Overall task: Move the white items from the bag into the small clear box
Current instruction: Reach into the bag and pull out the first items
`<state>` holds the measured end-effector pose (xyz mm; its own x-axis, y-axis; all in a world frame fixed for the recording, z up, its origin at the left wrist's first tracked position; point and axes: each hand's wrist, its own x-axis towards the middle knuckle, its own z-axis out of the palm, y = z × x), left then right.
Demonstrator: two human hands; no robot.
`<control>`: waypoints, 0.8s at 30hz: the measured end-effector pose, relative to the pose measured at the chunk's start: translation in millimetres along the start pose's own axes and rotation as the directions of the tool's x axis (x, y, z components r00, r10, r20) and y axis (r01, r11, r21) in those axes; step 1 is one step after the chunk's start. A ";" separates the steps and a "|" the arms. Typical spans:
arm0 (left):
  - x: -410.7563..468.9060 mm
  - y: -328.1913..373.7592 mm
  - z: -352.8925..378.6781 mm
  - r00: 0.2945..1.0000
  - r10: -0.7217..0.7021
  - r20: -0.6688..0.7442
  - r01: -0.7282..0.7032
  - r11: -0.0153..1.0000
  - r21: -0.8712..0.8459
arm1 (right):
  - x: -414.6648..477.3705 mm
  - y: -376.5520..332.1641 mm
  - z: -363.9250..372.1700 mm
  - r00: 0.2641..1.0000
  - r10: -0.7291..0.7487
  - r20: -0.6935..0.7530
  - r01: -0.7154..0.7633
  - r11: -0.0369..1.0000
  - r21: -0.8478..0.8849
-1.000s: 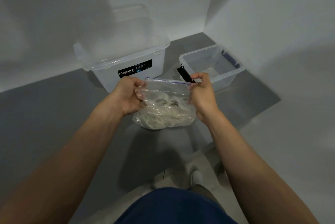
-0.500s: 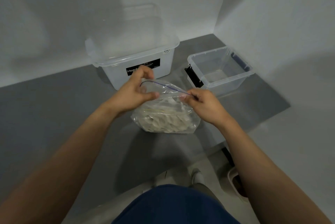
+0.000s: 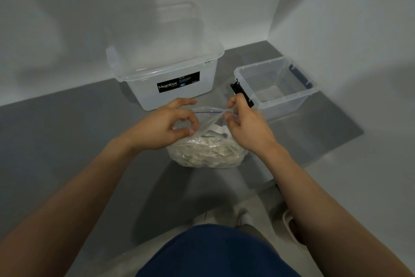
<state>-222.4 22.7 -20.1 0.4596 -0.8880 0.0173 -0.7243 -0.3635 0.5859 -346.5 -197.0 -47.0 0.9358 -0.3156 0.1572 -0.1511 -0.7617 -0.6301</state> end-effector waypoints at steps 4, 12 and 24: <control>0.5 -0.7 4.4 1.000 -0.002 -0.001 0.002 1.000 0.012 | -0.7 -0.7 1.9 0.990 -0.144 -0.008 0.140 0.975 -0.173; 4.9 -12.8 16.0 0.980 -0.070 0.186 0.035 0.982 0.188 | -3.6 2.2 1.6 0.995 0.014 0.103 0.019 0.949 -0.316; 4.7 -3.0 32.1 1.000 -0.003 0.007 0.000 0.909 0.418 | -19.0 -15.3 22.0 0.902 -0.157 0.403 0.383 0.721 -0.577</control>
<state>-234.5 10.6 -47.8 0.4580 -0.8889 0.0100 -0.8730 -0.4476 0.1937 -355.0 -166.9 -57.1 0.9958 0.0632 -0.0661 0.0662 -0.9968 0.0441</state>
